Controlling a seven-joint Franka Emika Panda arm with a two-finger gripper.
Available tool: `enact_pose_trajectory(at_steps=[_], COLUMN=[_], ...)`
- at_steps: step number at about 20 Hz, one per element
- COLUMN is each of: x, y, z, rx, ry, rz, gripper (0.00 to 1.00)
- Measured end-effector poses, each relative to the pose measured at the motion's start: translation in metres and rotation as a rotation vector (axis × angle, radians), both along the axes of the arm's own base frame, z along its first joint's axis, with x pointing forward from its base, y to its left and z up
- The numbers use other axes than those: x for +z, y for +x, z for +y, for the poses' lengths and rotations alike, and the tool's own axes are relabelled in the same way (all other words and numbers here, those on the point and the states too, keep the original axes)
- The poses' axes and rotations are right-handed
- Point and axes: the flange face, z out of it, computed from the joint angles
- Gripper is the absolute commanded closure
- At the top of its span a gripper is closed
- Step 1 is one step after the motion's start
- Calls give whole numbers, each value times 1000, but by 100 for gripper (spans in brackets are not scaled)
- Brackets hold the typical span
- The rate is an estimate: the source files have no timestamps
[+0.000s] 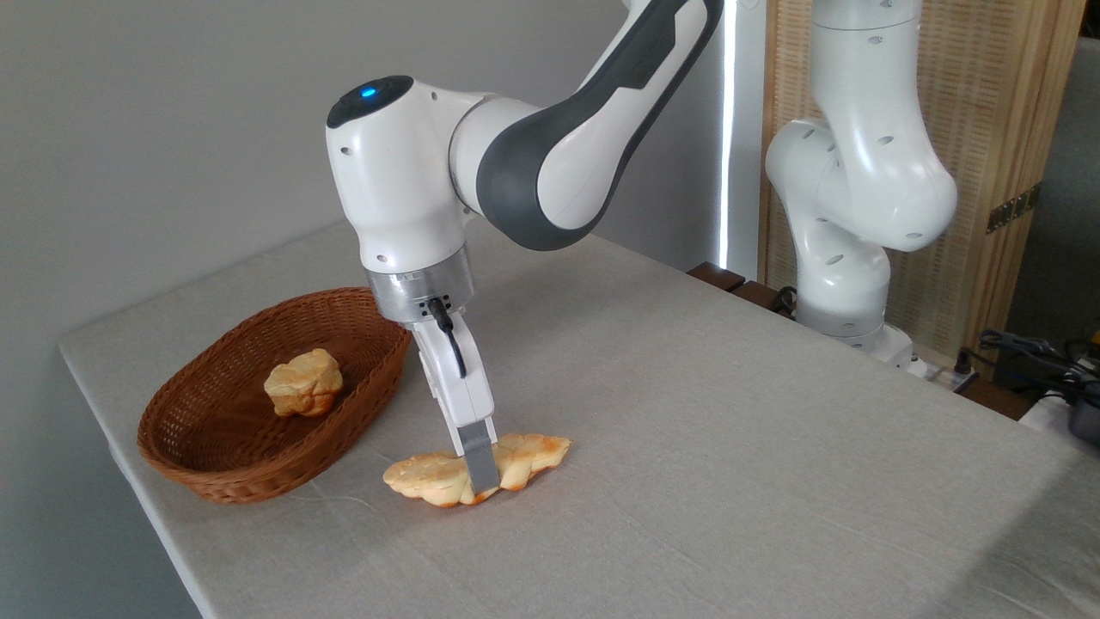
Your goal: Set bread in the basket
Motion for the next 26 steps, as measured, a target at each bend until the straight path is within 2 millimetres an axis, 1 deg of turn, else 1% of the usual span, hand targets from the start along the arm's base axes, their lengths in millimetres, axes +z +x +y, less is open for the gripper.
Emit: enact_pose_trajectory(at_steps=[2,7,9,12,14,15,16,17,21,23,25,26], x=[7,38,54,83,96,100,102,104,113,115,112,109], y=[2,4,6,11,13,14,13,12,9,9,12,14], z=[1,3,3,-2,-12,-21,-30,-40,-80,-95,-105,-111], rx=[1,4,13,94,166,205,245,284,398,421,461,487], ry=[-2,-13,-24,-78,-122,-149,-173,-192,-272,-317,-366,-388], rz=[-17,-75,-105,-159,-178,-181,-179,-177,-161,-160,-163,-162], gripper=[66,66,65,63,63,63,62,58,56,49,31,16])
